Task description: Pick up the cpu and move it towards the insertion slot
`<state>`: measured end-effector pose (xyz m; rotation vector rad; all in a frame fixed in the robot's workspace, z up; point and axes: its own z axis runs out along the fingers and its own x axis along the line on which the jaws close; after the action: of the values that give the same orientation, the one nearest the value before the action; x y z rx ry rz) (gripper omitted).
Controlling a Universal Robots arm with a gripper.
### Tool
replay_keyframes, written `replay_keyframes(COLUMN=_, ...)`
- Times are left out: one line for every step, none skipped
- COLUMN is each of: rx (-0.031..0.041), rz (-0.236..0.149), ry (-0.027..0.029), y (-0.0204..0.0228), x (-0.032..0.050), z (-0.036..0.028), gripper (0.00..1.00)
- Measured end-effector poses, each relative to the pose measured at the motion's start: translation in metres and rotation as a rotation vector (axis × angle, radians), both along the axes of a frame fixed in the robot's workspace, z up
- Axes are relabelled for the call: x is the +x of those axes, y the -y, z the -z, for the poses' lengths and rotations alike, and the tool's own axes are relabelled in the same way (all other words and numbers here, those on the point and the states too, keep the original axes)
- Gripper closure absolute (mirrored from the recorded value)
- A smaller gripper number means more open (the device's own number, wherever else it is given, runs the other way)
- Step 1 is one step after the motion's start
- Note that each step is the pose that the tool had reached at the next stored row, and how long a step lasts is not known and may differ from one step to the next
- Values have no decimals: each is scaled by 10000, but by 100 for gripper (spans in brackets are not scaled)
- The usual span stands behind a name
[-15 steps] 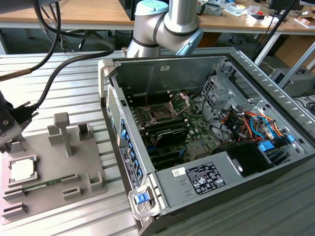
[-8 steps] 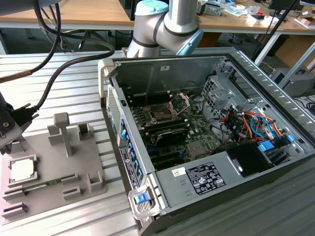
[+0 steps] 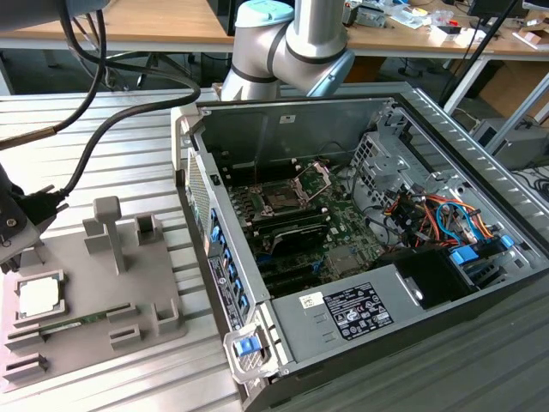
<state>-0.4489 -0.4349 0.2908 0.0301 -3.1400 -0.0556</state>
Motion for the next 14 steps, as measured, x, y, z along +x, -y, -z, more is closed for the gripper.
replay_keyframes(rx=0, rz=0, ry=0, y=0, x=0, z=2, gripper=89)
replay_keyframes(rx=0, rz=0, ry=1, y=0, x=0, z=3, gripper=89)
replay_keyframes(rx=1, rz=0, ry=0, y=0, x=0, z=6, gripper=89)
replay_keyframes(rx=1, rz=0, ry=0, y=0, x=0, z=8, gripper=89)
replay_keyframes(rx=1, rz=0, ry=0, y=0, x=0, z=9, gripper=89)
replay_keyframes(rx=0, rz=1, ry=0, y=0, x=0, z=11, gripper=89)
replay_keyframes(rx=0, rz=0, ry=0, y=0, x=0, z=13, gripper=89)
replay_keyframes(rx=0, rz=0, ry=-1, y=0, x=0, z=16, gripper=89)
replay_keyframes(rx=0, rz=0, ry=0, y=0, x=0, z=17, gripper=89)
replay_keyframes(rx=0, rz=0, ry=0, y=0, x=0, z=21, gripper=89)
replay_keyframes(rx=1, rz=0, ry=0, y=0, x=0, z=24, gripper=89)
replay_keyframes(rx=0, rz=0, ry=0, y=0, x=0, z=25, gripper=89)
replay_keyframes(rx=1, rz=0, ry=0, y=0, x=0, z=26, gripper=89)
replay_keyframes(rx=1, rz=1, ry=0, y=0, x=0, z=29, gripper=89)
